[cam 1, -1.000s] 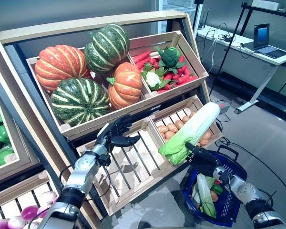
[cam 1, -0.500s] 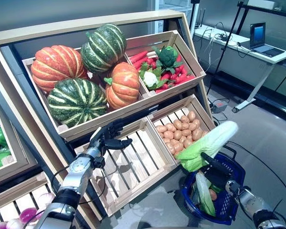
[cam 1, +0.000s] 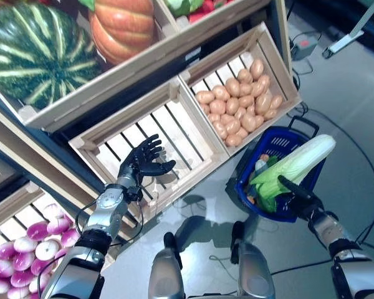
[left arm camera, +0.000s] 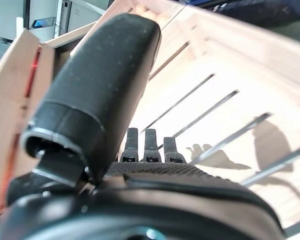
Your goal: Put vegetables into the basket
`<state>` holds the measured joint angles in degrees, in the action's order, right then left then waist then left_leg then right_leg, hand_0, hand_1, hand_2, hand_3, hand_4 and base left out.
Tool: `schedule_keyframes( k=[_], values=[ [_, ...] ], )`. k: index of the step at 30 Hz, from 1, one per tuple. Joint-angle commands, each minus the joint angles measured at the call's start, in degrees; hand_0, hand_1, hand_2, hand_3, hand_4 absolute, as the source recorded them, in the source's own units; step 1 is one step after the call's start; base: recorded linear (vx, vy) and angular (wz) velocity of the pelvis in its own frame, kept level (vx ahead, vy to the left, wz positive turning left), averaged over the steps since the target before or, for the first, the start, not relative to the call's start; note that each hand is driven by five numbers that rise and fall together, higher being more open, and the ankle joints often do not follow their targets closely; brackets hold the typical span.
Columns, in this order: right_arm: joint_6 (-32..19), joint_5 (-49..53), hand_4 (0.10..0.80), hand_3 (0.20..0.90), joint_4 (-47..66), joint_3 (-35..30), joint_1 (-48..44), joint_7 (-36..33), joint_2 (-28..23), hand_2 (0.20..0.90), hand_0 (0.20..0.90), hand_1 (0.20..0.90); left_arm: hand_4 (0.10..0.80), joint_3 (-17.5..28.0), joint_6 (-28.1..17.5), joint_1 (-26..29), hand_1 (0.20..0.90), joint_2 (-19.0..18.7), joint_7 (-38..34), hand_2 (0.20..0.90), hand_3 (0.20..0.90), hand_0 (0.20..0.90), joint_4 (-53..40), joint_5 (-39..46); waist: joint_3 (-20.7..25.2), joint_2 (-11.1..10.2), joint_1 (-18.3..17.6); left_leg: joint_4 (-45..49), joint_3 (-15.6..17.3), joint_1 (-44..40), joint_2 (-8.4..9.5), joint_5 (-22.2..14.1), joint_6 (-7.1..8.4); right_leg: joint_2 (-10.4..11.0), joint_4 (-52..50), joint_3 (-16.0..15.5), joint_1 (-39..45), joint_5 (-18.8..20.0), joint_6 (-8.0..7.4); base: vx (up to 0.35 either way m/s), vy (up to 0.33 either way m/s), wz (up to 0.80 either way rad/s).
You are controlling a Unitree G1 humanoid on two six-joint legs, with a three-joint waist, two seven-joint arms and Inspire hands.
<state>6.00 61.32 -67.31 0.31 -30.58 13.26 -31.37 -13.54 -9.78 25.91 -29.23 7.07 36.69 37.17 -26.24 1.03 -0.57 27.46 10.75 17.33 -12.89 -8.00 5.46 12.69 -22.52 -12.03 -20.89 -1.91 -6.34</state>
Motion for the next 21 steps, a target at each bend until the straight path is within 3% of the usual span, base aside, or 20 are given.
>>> schedule_keyframes(
  k=[1, 8, 14, 15, 21],
  values=[
    [-5.88, 3.42, 0.4, 0.3, 1.0, -2.79, -2.75, -0.43, -4.43, 0.3, 0.3, 0.3, 0.8, 1.07, -6.32, 4.05, 0.9, -0.32, -0.63, 0.9, 0.9, 0.9, -3.23, 4.94, 3.34, 0.05, 1.09, 10.38, -0.96, 6.89, -0.33, -4.74, 0.15, 5.16, -15.85, -0.65, -0.67, -9.67, 1.58, -0.083, 0.011, 0.11],
    [-4.54, 4.24, 0.4, 0.3, -2.22, -4.29, -5.94, -2.98, -7.93, 0.3, 0.3, 0.3, 0.8, -1.72, -6.79, 5.27, 0.9, -1.2, -0.71, 0.9, 0.9, 0.9, -5.94, 7.16, 1.23, 1.29, 1.52, 23.21, -2.29, 13.86, -0.27, -11.42, -0.23, 9.67, -29.88, 0.8, -9.1, -14.61, 1.14, -0.049, 0.021, 0.16],
    [-4.8, 5.72, 0.4, 0.3, -3.66, -5.12, -7.83, -3.73, -9.98, 0.3, 0.3, 0.3, 0.8, -2.9, -7.64, 6.54, 0.9, -1.64, -1.61, 0.9, 0.9, 0.9, -8.33, 9.06, 0.04, 2.26, 0.91, 33.66, -3.65, 19.53, -0.74, -16.47, -0.06, 10.9, -38.81, 3.42, -15.79, -18.54, 1.32, -0.042, 0.012, 0.09],
    [-5.12, 6.43, 0.8, 0.9, -3.58, -5.35, -8.21, -4.92, -10.36, 0.9, 0.9, 0.9, 0.8, -2.95, -7.56, 6.6, 0.9, -1.67, -1.34, 0.9, 0.9, 0.9, -8.54, 9.36, -0.04, 2.39, 0.83, 34.74, -3.89, 20.32, -0.83, -16.92, 0.07, 11.01, -39.97, 3.68, -16.71, -19.02, 1.29, -0.038, 0.004, 0.06],
    [-5.58, 6.31, 0.8, 0.9, -3.01, -5.9, -8.05, -5.69, -10.2, 0.9, 0.9, 0.9, 0.8, -3.55, -7.31, 6.5, 0.9, -1.43, -1.93, 0.9, 0.9, 0.9, -7.51, 10.05, 0.32, 2.17, 0.31, 37.58, -5.17, 22.18, -1.25, -18.15, 0.47, 11.01, -43.32, 4.55, -19.25, -20.3, 0.91, -0.025, 0.0, 0.06]
  ],
)
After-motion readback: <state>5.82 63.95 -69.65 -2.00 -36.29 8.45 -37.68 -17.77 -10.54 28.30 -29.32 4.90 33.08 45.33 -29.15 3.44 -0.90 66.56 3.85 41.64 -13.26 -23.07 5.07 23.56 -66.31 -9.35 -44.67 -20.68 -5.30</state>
